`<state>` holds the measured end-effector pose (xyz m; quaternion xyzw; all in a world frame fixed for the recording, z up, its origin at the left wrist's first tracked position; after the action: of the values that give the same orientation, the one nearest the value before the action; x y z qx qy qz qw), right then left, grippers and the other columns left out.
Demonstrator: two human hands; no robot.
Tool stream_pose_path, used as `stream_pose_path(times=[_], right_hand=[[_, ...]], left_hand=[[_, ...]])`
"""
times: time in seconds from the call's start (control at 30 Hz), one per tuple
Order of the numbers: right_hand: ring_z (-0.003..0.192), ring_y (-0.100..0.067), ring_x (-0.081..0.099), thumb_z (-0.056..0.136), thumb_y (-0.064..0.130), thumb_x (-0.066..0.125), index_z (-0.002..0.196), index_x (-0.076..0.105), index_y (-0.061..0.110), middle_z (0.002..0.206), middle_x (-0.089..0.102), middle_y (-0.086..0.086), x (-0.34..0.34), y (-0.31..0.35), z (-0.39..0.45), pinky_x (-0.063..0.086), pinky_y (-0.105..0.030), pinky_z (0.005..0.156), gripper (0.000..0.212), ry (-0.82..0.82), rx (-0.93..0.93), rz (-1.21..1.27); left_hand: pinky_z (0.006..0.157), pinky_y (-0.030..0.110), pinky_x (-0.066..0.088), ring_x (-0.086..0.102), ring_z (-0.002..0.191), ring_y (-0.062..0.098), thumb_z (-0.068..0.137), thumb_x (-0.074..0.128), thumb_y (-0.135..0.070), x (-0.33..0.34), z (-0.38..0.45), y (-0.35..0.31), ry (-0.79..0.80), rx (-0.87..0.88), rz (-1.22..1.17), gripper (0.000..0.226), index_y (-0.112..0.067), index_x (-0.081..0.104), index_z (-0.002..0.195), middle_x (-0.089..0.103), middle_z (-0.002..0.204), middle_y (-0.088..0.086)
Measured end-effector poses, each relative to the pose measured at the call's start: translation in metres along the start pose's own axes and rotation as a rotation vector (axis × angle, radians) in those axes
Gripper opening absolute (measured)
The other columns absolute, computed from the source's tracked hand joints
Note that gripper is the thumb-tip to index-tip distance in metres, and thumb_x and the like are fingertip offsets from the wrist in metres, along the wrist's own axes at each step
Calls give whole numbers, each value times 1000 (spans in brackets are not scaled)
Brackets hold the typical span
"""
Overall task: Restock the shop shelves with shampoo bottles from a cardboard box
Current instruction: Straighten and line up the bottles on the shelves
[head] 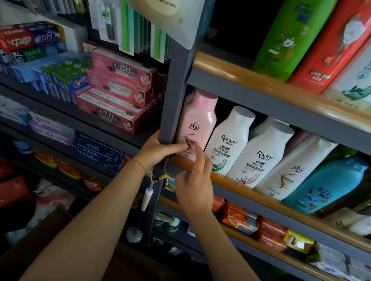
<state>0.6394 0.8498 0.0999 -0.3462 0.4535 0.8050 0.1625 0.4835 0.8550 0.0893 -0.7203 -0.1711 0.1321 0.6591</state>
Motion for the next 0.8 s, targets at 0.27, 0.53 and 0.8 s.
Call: stream_pose_path(times=[0.27, 0.53, 0.8], right_hand=[[62, -18, 57, 91, 9, 55, 152, 23, 24, 149, 31, -3, 3, 1, -2, 50, -29, 43, 71, 8, 9, 36], [60, -18, 57, 90, 9, 55, 151, 26, 24, 149, 31, -3, 1, 0, -2, 51, -31, 43, 68, 2, -4, 57], [83, -13, 58, 93, 14, 48, 131, 48, 14, 129, 45, 0, -58, 31, 16, 52, -27, 56, 37, -222, -143, 249]], left_hand=[[106, 41, 46, 60, 118, 12, 53, 88, -48, 0, -1, 0, 3, -32, 32, 88, -31, 57, 134, 68, 122, -8], [110, 45, 42, 58, 118, 12, 52, 90, -51, 1, -3, -3, 40, -81, 66, 93, -31, 55, 136, 66, 123, -9], [95, 23, 45, 50, 117, 12, 76, 81, -31, -12, -70, -47, -677, 443, 168, 61, -19, 51, 129, 50, 125, -4]])
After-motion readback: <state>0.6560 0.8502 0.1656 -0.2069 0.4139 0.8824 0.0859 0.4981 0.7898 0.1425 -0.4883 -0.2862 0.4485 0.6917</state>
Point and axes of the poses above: each hand's wrist, its own z-axis towards the middle knuckle, its own x-axis out of the palm, y = z × x, the point moved 7 cm from there along z, towards the middle knuckle
